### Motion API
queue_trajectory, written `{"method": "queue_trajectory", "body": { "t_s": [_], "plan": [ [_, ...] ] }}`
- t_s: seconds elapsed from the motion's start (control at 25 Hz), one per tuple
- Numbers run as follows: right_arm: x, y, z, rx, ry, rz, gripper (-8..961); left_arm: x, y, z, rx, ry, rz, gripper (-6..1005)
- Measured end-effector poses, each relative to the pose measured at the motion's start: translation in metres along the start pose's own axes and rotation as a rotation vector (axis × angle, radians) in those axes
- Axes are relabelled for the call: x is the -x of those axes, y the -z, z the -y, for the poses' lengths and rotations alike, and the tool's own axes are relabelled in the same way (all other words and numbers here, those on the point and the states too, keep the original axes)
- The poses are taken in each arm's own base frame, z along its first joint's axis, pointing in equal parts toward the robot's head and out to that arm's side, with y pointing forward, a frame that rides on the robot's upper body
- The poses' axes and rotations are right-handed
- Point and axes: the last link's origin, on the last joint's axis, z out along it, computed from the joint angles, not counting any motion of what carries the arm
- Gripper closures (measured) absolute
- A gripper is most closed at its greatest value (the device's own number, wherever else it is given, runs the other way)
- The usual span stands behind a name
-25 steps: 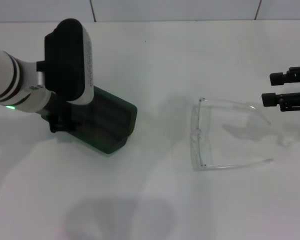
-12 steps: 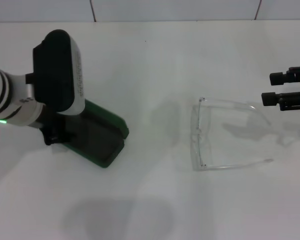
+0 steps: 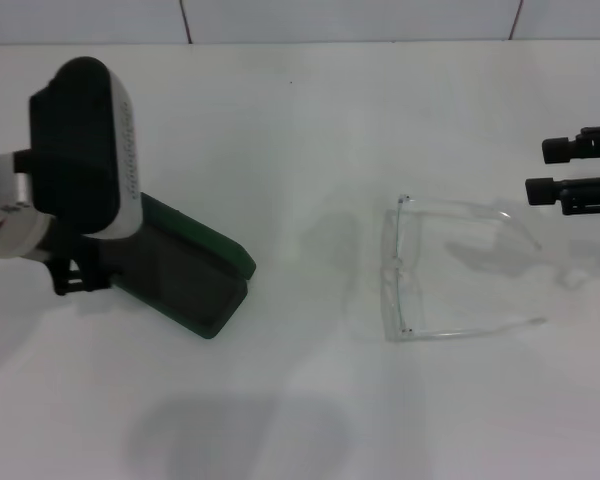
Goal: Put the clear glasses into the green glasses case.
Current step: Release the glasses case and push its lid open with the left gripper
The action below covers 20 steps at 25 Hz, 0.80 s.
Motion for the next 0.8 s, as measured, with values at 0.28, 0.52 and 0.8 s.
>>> {"method": "queue_trajectory", "body": {
  "t_s": [0.28, 0.52, 0.8],
  "plan": [
    [-0.004, 0.006, 0.002, -0.014, -0.015, 0.029, 276, -0.008, 0.023, 0.004, -0.076, -0.075, -0.009, 515],
    [-0.007, 0.012, 0.006, -0.006, -0.041, 0.067, 276, -0.029, 0.032, -0.004, -0.092, -0.25, -0.031, 516],
    [-0.005, 0.017, 0.01, -0.008, -0.058, 0.1, 276, -0.042, 0.033, -0.014, -0.09, -0.435, -0.029, 516]
  ]
}}
